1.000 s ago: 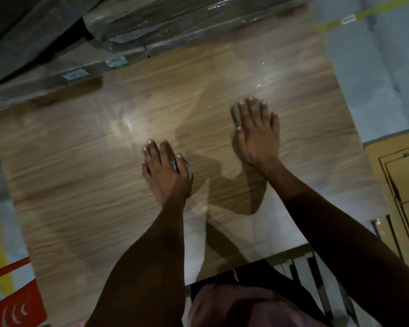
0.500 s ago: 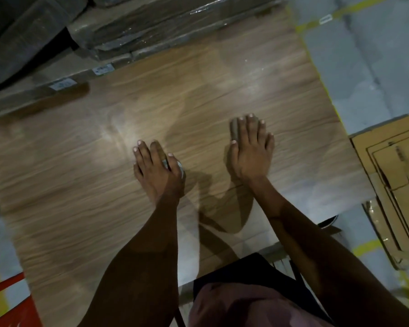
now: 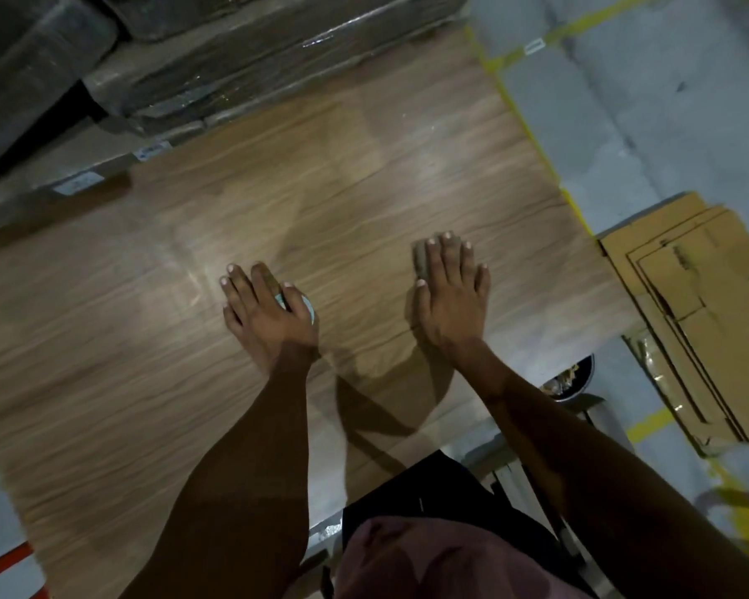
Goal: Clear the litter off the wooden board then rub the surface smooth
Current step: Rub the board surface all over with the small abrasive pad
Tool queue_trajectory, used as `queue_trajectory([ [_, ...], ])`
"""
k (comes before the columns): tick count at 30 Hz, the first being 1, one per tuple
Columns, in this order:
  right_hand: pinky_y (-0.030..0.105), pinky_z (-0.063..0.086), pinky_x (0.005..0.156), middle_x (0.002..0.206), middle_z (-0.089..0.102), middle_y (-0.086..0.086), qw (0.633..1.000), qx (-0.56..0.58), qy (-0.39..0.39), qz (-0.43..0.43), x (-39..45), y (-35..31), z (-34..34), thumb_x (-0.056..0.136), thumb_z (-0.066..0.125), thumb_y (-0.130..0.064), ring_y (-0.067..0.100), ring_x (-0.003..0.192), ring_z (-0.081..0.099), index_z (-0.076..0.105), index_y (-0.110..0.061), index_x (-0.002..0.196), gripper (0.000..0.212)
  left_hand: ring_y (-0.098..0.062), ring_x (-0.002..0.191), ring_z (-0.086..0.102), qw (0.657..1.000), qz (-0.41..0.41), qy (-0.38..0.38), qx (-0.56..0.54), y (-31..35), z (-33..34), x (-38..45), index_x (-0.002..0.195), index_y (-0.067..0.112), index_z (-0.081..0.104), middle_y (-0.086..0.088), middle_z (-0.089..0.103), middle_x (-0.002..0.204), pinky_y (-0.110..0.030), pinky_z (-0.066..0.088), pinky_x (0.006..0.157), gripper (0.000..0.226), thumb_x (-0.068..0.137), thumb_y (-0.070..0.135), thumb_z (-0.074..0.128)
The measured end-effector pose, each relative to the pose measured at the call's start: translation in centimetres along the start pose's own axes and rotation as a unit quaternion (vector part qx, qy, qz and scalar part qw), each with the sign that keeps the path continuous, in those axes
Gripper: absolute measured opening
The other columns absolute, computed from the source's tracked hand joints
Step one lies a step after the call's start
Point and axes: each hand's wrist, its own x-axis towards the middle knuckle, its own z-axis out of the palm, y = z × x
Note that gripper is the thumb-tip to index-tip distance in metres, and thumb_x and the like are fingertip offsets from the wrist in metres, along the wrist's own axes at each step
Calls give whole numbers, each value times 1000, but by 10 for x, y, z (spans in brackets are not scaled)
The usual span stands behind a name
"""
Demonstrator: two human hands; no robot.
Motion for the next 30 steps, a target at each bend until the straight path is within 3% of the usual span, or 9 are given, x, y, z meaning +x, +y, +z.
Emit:
queue_trajectory([
  [3,60,12,123,174,7,1,1000,5,-4,2,-26,-21,11,102,30,-47,33,159,8,13,-27,166,69,-28,155,22,1000,3,5,10,-2,4,0,151,19,42,-11,29,166,-48,24,121,54,103,42,39],
  [6,63,9,123,174,6,0,996,-8,-29,-84,-56,-37,20,101,31,-51,32,160,5,12,-27,166,71,-27,155,23,1000,4,15,19,-3,6,0,151,20,42,-10,30,166,-47,26,120,53,103,42,38],
  [9,62,16,122,174,9,-1,989,-17,-34,-142,-58,-21,16,104,30,-50,30,160,8,13,-29,165,67,-28,154,23,1000,8,2,24,-4,6,1,151,19,42,-11,29,166,-48,26,120,53,103,42,37],
  [13,59,14,123,174,11,1,999,3,-4,35,-49,1,8,106,31,-46,32,159,12,15,-28,165,64,-29,155,20,1000,4,-24,14,-6,2,2,152,19,40,-12,26,167,-50,23,121,56,102,43,37],
  [15,61,11,123,174,9,3,998,24,8,63,-62,-3,9,106,32,-44,34,159,9,14,-27,165,64,-30,156,19,999,15,-34,15,-7,1,2,153,17,39,-14,26,167,-50,22,120,60,100,45,39],
  [19,63,5,124,174,-3,1,998,5,-35,-50,-106,-19,24,108,28,-45,34,160,-1,4,-26,166,66,-34,155,20,997,36,-59,25,-9,-1,3,153,12,39,-18,26,166,-51,23,118,72,93,52,42],
  [23,63,20,121,174,10,1,989,-18,-41,-144,-117,1,20,107,33,-48,34,159,12,13,-27,166,65,-38,155,16,993,55,-94,39,-15,0,4,156,11,33,-22,19,167,-51,19,119,78,94,57,41],
  [28,59,3,125,174,-4,-6,999,30,-44,12,-109,37,8,109,23,-52,28,160,-2,2,-34,165,62,-36,156,12,986,86,-137,43,-34,-9,-14,161,15,25,-18,14,169,-51,13,122,74,100,51,45],
  [30,59,-1,124,173,-11,-3,998,33,-52,27,-116,32,7,109,22,-53,31,160,-7,-2,-33,165,64,-37,155,16,985,91,-133,58,-40,-10,-42,160,13,27,-18,18,168,-54,15,121,73,99,51,38],
])
